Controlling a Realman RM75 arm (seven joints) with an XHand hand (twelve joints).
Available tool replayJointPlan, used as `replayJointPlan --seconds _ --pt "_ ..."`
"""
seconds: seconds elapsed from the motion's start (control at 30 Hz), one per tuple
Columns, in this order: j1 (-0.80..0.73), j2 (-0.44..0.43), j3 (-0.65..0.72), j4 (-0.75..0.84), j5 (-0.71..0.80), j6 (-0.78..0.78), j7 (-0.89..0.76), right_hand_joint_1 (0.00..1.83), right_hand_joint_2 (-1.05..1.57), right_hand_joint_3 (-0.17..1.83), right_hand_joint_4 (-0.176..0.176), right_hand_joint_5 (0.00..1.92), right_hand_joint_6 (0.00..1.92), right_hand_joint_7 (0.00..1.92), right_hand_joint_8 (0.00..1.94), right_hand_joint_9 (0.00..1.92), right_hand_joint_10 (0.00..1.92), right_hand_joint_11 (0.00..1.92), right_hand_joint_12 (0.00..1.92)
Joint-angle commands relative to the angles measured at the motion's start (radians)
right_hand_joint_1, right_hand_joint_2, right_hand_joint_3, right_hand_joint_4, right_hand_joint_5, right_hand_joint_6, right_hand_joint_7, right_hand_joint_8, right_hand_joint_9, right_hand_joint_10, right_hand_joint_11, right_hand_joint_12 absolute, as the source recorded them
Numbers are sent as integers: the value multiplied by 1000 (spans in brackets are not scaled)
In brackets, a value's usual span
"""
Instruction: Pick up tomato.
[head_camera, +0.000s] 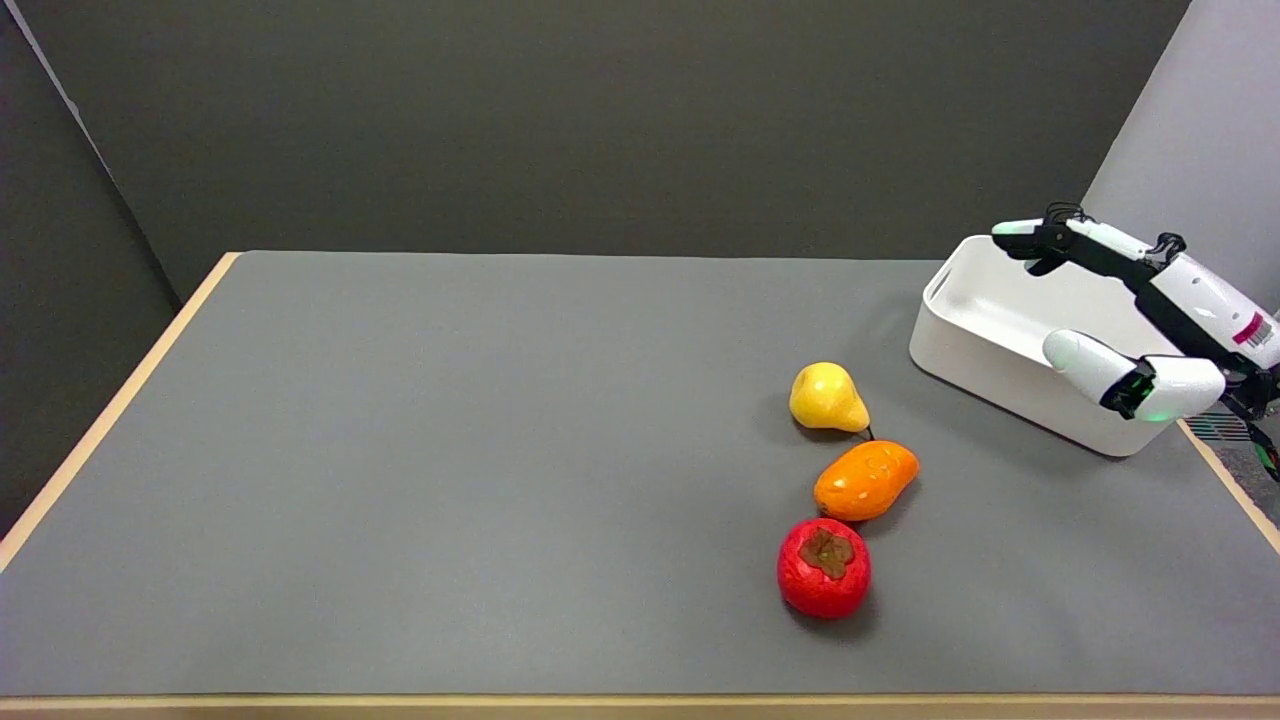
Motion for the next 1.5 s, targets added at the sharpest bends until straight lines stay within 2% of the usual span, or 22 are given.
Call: replayJointPlan --seconds 0.03,0.3,0.57,0.63,0.8,0.87,0.93,1.0,1.1,1.23,1.5 --pt "167 9 -94 -206 -250 173 -21 285 673 984 151 236 523 340 421 299 666 226 1261" --pt "134 -9 -96 -159 -356 189 -68 393 695 942 145 259 541 367 418 313 685 243 1268" --pt "43 -71 -10 -93 -463 227 -68 325 708 934 142 263 544 368 407 311 688 245 1278" --pt "31 -83 0 -95 -482 243 -69 296 679 989 138 261 560 356 434 311 690 249 1268" --pt "25 -90 -11 -109 -505 277 -146 270 657 1016 133 272 588 357 456 318 700 257 1275" --pt "16 -94 -9 -103 -521 294 -178 321 700 931 136 293 597 388 425 332 728 262 1309" --pt "14 -96 -7 -99 -531 303 -183 339 707 920 136 304 616 402 431 339 743 268 1323" --pt "18 -95 -10 -98 -532 306 -184 328 678 994 138 312 650 398 483 355 749 284 1332" --pt "28 -93 -24 -96 -531 317 -184 351 715 918 139 319 652 419 448 353 770 289 1356" --pt "55 -91 -57 -93 -525 311 -185 344 714 918 141 322 658 427 458 361 782 298 1369" --pt "145 -95 -168 -35 -578 231 -280 581 704 961 157 346 739 438 477 377 800 310 1388"
